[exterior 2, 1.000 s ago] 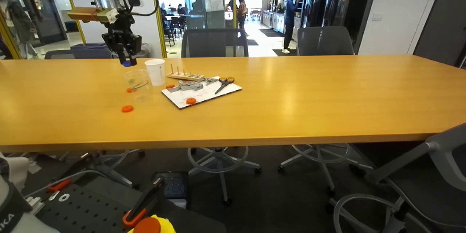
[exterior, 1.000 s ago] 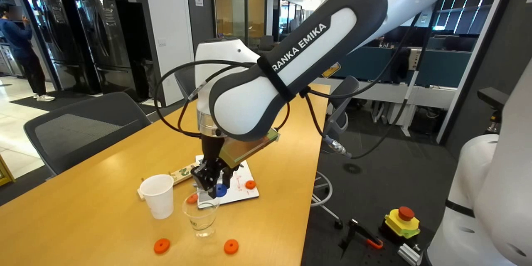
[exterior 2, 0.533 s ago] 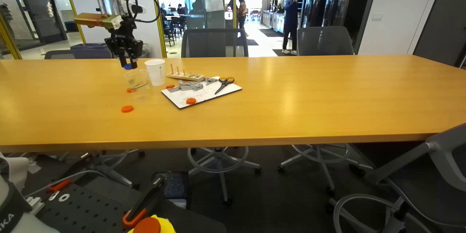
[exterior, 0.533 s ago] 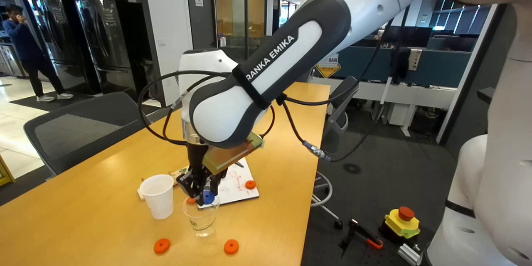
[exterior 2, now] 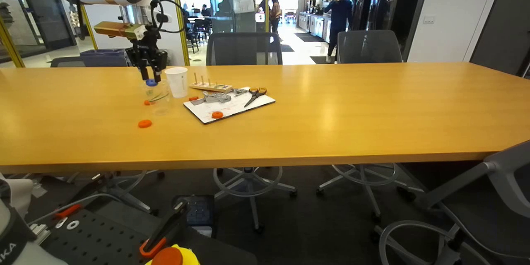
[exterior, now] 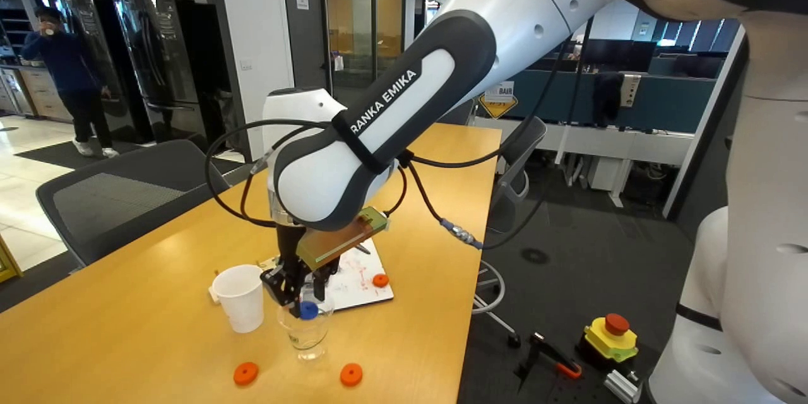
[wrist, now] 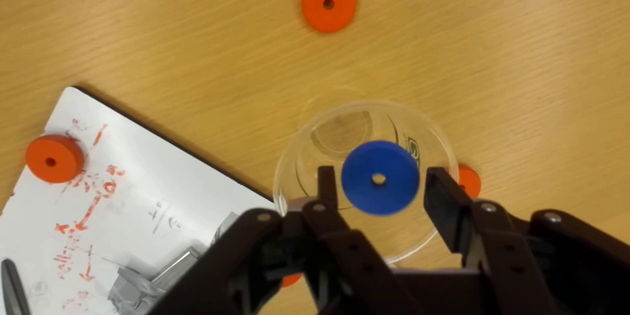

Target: Put the blue disc in the clear cup and the orange discs in the white cup

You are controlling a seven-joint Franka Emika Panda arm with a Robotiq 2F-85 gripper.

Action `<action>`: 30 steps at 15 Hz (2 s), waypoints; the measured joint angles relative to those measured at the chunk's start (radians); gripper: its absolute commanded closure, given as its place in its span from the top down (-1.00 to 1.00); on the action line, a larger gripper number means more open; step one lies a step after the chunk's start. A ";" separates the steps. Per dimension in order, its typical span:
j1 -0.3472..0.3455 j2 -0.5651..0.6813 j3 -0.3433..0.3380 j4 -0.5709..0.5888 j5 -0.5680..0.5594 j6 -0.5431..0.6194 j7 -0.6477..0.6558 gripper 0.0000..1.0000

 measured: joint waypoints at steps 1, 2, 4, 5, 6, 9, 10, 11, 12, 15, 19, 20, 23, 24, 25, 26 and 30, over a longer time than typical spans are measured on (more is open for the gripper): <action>0.000 0.002 -0.005 0.002 0.000 0.000 0.002 0.83; 0.000 0.002 -0.011 0.002 0.000 0.000 0.006 0.96; 0.000 -0.001 -0.030 0.002 -0.002 0.000 0.014 1.00; 0.000 -0.003 -0.040 0.002 -0.002 0.000 0.017 1.00; -0.001 -0.008 -0.053 0.002 -0.003 -0.001 0.020 1.00; -0.016 -0.028 -0.095 0.000 -0.003 -0.002 0.023 1.00; -0.026 -0.036 -0.110 -0.003 -0.003 -0.003 0.024 1.00; -0.036 -0.041 -0.124 -0.006 -0.008 -0.003 0.027 1.00; -0.046 -0.045 -0.139 -0.010 -0.022 -0.003 0.035 1.00; -0.073 -0.039 -0.180 -0.027 -0.085 0.000 0.079 1.00; -0.107 -0.003 -0.217 -0.046 -0.104 0.010 0.098 1.00; -0.113 0.010 -0.224 -0.047 -0.104 0.011 0.098 1.00; -0.127 0.053 -0.233 -0.048 -0.102 0.031 0.098 1.00; -0.130 0.069 -0.233 -0.048 -0.097 0.037 0.098 1.00; -0.131 0.085 -0.233 -0.047 -0.084 0.043 0.094 1.00; -0.132 0.100 -0.233 -0.046 -0.065 0.048 0.088 1.00; -0.136 0.155 -0.233 -0.034 0.015 0.057 0.045 1.00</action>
